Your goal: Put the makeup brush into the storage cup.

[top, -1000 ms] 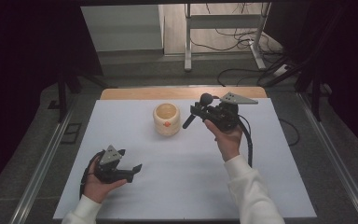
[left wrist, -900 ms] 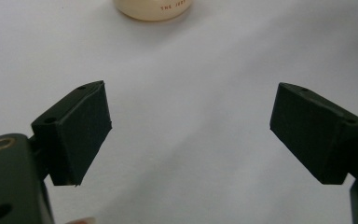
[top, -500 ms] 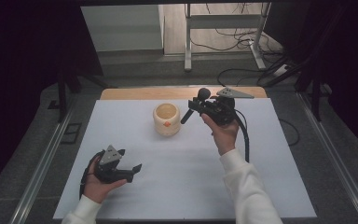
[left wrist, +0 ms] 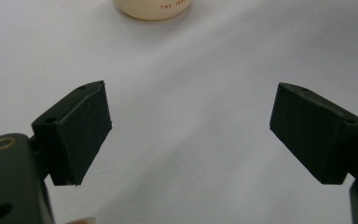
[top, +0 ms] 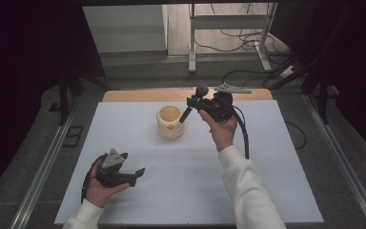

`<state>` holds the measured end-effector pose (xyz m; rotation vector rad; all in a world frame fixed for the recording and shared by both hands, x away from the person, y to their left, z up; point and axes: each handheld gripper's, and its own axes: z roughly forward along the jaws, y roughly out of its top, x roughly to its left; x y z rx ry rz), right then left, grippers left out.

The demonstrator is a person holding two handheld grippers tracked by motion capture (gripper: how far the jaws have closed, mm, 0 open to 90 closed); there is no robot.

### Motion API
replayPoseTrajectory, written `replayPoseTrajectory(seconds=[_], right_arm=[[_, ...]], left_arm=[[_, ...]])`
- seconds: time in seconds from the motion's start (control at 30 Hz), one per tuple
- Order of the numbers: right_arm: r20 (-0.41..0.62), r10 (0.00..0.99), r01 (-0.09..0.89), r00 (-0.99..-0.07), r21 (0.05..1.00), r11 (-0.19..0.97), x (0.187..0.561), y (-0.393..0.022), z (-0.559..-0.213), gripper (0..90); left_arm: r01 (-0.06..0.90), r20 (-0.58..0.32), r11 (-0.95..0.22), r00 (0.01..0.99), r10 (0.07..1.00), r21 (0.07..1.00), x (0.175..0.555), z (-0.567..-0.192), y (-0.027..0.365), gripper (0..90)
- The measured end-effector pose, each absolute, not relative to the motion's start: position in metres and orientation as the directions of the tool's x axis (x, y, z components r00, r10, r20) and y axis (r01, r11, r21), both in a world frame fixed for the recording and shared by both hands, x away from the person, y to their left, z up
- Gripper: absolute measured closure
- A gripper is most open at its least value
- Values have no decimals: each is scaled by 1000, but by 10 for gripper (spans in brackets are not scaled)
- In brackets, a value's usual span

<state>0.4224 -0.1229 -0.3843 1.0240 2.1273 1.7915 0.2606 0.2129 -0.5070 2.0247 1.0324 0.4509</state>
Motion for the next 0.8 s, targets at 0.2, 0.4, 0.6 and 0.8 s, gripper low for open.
replayPoseTrajectory(seconds=[0.2, 0.4, 0.6, 0.8], right_arm=[[290, 602, 389, -743, 921, 36, 426, -118, -385, 702], [301, 608, 397, -735, 917, 26, 431, -114, -385, 702], [303, 620, 403, -723, 915, 23, 439, -107, -384, 702], [299, 632, 419, -715, 907, 45, 447, -98, -387, 702]], left_arm=[[509, -40, -344, 601, 798, 789, 261, -507, 213, 131], [513, -42, -346, 603, 797, 786, 261, -507, 212, 132], [510, -42, -344, 603, 796, 788, 260, -507, 212, 132], [509, -41, -343, 601, 798, 790, 261, -506, 213, 132]])
